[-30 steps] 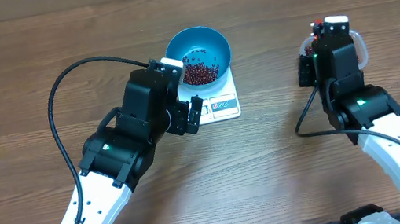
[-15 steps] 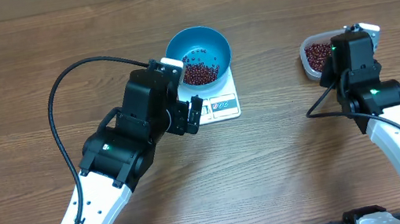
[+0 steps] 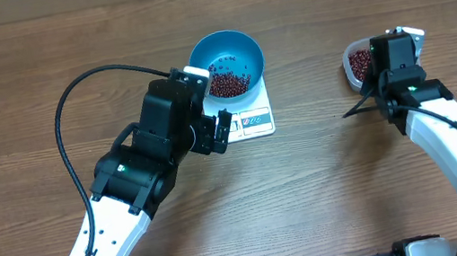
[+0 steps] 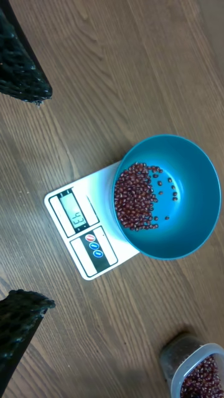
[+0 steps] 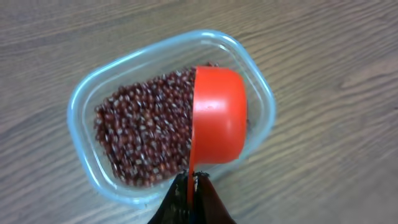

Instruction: Scoop item into bowl and weigh 150g on scale

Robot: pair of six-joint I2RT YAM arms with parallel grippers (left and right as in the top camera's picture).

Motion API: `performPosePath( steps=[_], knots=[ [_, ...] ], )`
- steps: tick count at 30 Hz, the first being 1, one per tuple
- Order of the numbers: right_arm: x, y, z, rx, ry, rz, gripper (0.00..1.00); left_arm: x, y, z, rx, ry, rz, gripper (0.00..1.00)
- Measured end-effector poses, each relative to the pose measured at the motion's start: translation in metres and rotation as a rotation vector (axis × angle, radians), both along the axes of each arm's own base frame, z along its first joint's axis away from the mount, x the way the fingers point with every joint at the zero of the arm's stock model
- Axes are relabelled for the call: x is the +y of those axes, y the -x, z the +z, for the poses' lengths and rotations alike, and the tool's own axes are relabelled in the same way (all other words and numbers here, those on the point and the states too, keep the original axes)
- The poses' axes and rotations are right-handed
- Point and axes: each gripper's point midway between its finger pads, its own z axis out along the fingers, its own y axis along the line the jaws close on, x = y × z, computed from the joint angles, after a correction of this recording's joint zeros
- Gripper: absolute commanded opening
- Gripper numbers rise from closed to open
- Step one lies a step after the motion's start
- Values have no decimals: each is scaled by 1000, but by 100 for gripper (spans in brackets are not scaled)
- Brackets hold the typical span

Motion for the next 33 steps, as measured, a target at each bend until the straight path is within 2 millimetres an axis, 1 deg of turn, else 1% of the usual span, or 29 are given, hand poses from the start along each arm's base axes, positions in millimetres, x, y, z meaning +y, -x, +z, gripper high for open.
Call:
performPosePath(
  steps=[3, 7, 13, 15, 23, 30, 33],
  knots=[
    [0, -5, -5, -2, 0, 0, 4, 0, 0, 0, 0, 0, 0, 99],
    [-1, -6, -9, 6, -1, -4, 4, 0, 0, 0, 0, 0, 0, 100],
    [-15, -5, -11, 3, -26, -36, 4, 0, 0, 0, 0, 0, 0, 99],
    [-17, -5, -12, 3, -32, -39, 4, 0, 0, 0, 0, 0, 0, 99],
    [-8, -12, -12, -11, -76, 24, 4, 0, 0, 0, 0, 0, 0, 99],
    [-6, -12, -13, -5, -84, 38, 4, 0, 0, 0, 0, 0, 0, 100],
    [-6, -12, -17, 7, -82, 38, 4, 0, 0, 0, 0, 0, 0, 100]
  ],
)
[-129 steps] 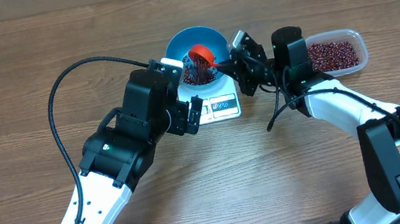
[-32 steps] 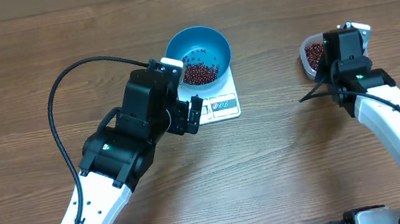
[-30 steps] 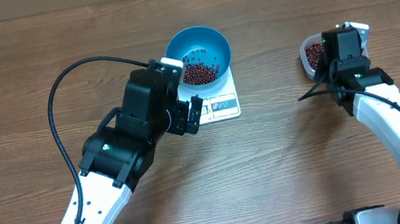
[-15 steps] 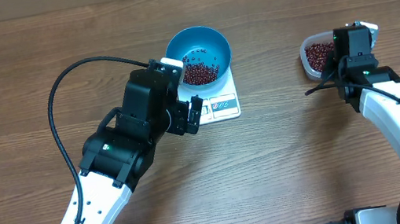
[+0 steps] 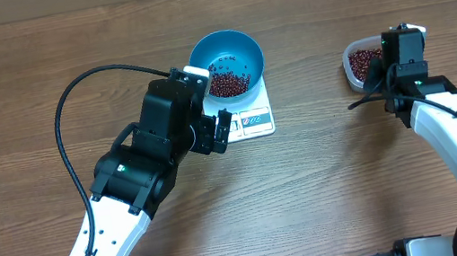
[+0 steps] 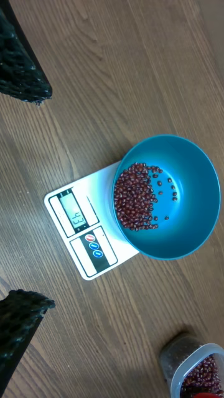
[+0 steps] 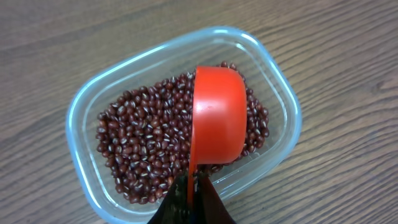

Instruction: Scoop item into bowl and weigh 150g on scale

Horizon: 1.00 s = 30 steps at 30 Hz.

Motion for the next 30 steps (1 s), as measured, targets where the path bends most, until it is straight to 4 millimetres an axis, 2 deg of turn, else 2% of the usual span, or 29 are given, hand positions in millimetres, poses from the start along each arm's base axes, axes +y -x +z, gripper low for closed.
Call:
performPosePath(
  steps=[5, 14, 25, 30],
  knots=[
    [0, -2, -21, 49, 1, 2, 4, 0, 0, 0, 0, 0, 0, 100],
    [5, -7, -21, 33, -23, 21, 4, 0, 0, 0, 0, 0, 0, 100],
    [20, -14, -33, 39, -83, 99, 4, 0, 0, 0, 0, 0, 0, 100],
    [20, -15, -33, 33, -117, 107, 4, 0, 0, 0, 0, 0, 0, 100]
  ],
)
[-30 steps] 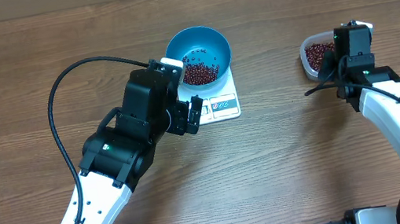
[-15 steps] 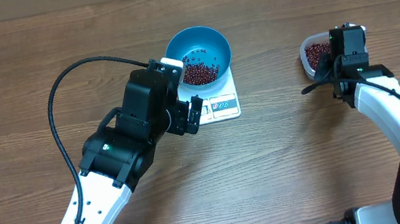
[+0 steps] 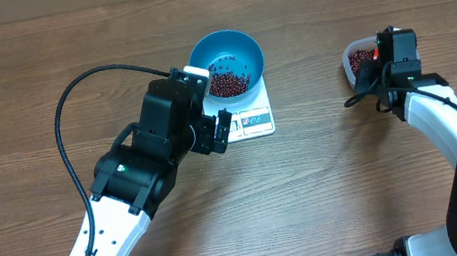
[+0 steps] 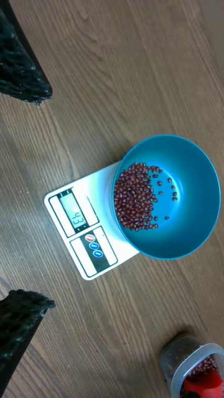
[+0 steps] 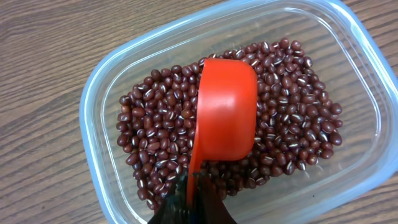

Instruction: Scoop item into bowl and weigh 150g on scale

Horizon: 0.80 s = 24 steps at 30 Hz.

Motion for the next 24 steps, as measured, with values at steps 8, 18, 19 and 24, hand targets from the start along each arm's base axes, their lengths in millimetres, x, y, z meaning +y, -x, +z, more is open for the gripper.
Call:
performPosePath(
  steps=[8, 18, 19, 24],
  knots=[
    [4, -3, 0, -13, -55, 20, 4, 0, 0, 0, 0, 0, 0, 99],
    [13, -7, 2, -30, -85, 71, 4, 0, 0, 0, 0, 0, 0, 100],
    [13, -7, 2, -30, -86, 72, 4, 0, 0, 0, 0, 0, 0, 99],
    [13, -7, 2, -29, -87, 72, 4, 0, 0, 0, 0, 0, 0, 100]
  ],
)
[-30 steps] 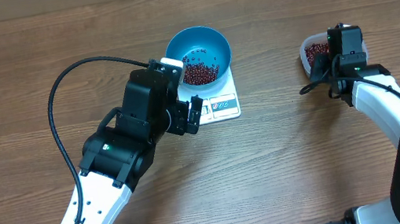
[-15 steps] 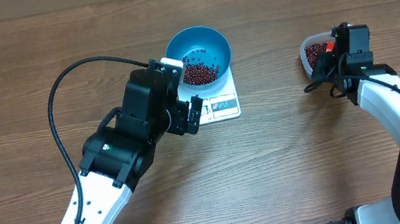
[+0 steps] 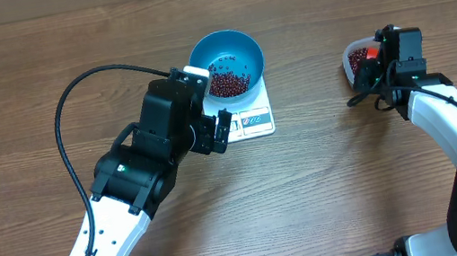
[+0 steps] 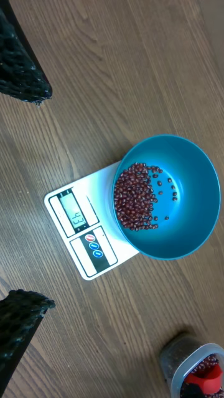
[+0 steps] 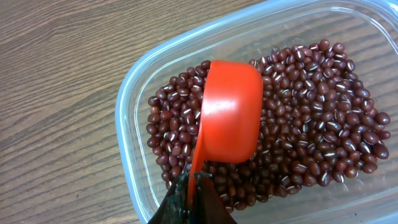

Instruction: Scoop item into bowl and weigh 150g on scale

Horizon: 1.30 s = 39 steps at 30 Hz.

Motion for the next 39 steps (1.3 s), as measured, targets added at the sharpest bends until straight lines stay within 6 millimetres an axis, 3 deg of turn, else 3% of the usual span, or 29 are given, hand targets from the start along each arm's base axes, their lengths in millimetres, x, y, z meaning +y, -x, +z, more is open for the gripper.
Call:
performPosePath(
  steps=[10, 30, 39],
  knots=[
    [-3, 1, 0, 2, -38, 1, 4, 0, 0, 0, 0, 0, 0, 99],
    [-41, 20, 1, -3, -261, 26, 4, 0, 0, 0, 0, 0, 0, 100],
    [-40, 21, 2, -10, -290, 42, 4, 0, 0, 0, 0, 0, 0, 100]
  ],
)
